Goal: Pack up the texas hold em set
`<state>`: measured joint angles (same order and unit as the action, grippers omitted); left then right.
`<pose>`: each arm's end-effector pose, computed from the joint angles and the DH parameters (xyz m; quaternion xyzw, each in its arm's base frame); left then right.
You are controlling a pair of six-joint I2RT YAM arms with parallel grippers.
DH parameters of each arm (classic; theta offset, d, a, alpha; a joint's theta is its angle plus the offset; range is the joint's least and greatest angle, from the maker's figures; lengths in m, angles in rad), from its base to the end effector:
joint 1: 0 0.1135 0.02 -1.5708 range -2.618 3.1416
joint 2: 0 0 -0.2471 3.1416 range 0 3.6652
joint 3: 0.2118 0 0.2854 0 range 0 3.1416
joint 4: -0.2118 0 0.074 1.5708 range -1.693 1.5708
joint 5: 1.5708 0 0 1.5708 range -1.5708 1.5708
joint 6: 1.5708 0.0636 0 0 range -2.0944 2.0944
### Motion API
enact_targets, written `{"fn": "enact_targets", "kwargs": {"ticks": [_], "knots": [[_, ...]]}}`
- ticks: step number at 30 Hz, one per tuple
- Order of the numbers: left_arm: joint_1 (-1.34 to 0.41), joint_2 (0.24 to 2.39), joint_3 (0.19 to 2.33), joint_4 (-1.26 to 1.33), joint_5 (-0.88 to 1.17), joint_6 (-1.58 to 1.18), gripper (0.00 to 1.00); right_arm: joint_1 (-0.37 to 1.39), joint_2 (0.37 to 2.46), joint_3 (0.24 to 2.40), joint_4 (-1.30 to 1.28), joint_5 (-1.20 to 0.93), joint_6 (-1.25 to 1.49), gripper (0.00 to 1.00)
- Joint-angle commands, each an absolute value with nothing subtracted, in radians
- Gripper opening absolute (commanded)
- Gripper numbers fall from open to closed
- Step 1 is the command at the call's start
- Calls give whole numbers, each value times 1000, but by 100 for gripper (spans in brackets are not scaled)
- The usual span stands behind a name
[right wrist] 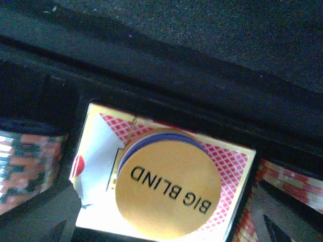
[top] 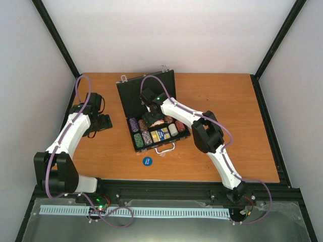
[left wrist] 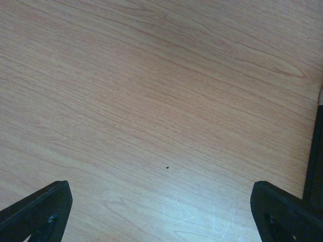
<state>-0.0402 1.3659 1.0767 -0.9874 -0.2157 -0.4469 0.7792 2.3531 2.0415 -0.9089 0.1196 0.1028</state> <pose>0.2941 0.0018 0.2031 -0.2141 0.9600 0.0682 0.1671 0.3790 0.3637 0.1315 -0.3163 0.9307 0.0210 0.1824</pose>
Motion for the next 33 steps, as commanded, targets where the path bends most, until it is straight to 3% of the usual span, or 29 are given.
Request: {"fn": "enact_targets", "kwargs": {"ticks": [1, 3, 15, 23, 33], "knots": [[-37, 1360, 1127, -977, -214, -433, 100, 785, 2236, 2057, -956, 114, 100, 95], [-35, 1352, 1130, -979, -213, -434, 100, 808, 2187, 2023, -963, 140, 91, 100], [-36, 1314, 1121, -991, -199, -436, 100, 1003, 1894, 1692, -980, 48, 101, 100], [-35, 1293, 1089, -993, -192, -446, 100, 1122, 1917, 1558, -896, -31, 156, 99], [-35, 1303, 1093, -997, -194, -445, 100, 1172, 2020, 1569, -907, -51, 111, 97]]}}
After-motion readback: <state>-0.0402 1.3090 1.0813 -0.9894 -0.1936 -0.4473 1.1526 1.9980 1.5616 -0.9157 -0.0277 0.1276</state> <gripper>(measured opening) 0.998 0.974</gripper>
